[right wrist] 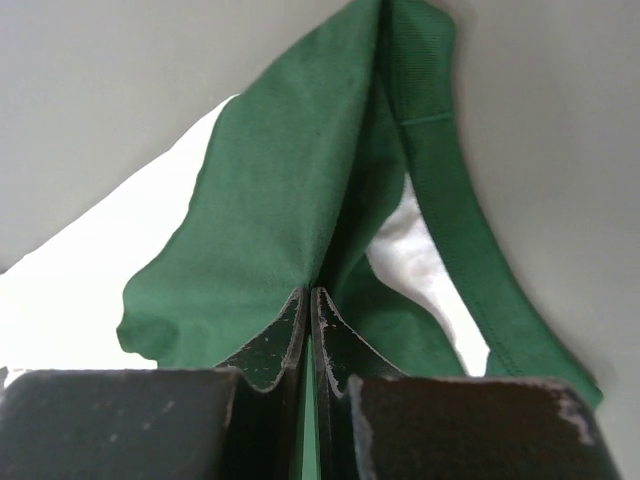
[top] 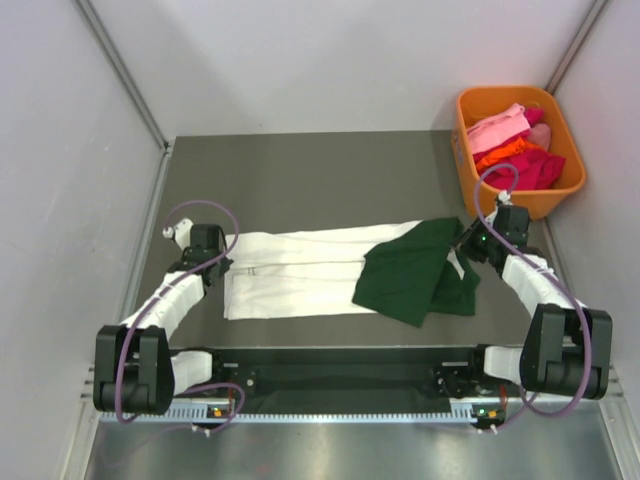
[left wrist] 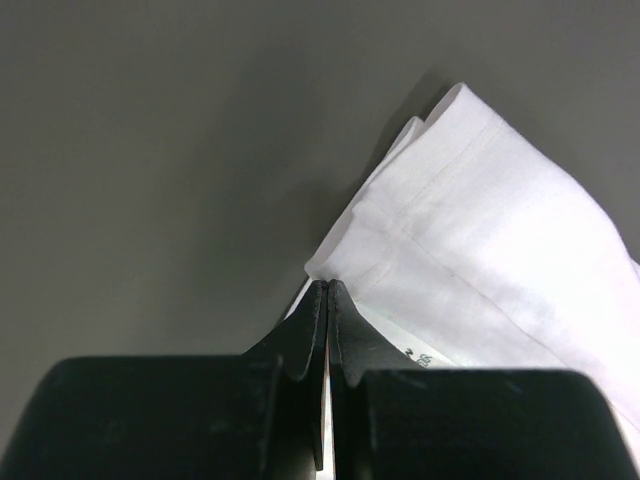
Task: Fold and stack the t-shirts
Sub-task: Fold the tshirt
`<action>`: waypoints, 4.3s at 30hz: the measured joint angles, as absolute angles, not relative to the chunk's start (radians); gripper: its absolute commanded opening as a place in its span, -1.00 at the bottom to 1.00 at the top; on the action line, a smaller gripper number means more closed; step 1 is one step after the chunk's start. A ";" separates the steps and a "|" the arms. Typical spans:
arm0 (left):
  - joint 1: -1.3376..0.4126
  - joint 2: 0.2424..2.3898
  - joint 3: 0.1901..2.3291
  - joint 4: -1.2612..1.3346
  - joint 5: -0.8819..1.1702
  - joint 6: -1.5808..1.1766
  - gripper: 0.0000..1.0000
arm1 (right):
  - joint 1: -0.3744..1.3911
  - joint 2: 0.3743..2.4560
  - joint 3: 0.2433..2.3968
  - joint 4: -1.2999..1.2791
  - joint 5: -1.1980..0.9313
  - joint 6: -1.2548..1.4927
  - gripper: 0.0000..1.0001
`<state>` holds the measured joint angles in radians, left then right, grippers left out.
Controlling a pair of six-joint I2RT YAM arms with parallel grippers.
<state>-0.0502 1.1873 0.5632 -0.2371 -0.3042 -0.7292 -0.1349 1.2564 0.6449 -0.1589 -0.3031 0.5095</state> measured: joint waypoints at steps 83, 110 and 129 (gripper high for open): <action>-0.049 0.878 0.497 -0.268 -0.059 -0.655 0.80 | 0.215 1.068 0.467 -0.410 0.120 0.967 0.59; -0.064 0.954 0.469 -0.183 0.042 -0.606 0.77 | 0.228 2.232 1.914 -0.318 -0.148 0.558 0.99; -0.623 1.174 0.693 -0.248 -0.104 -0.492 0.48 | 0.148 1.954 1.420 -0.227 -0.204 0.497 0.47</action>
<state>-0.6231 1.1744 0.6926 -0.2478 -0.1040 -0.4919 0.1478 1.9541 1.4204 -0.2268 -0.2035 0.4973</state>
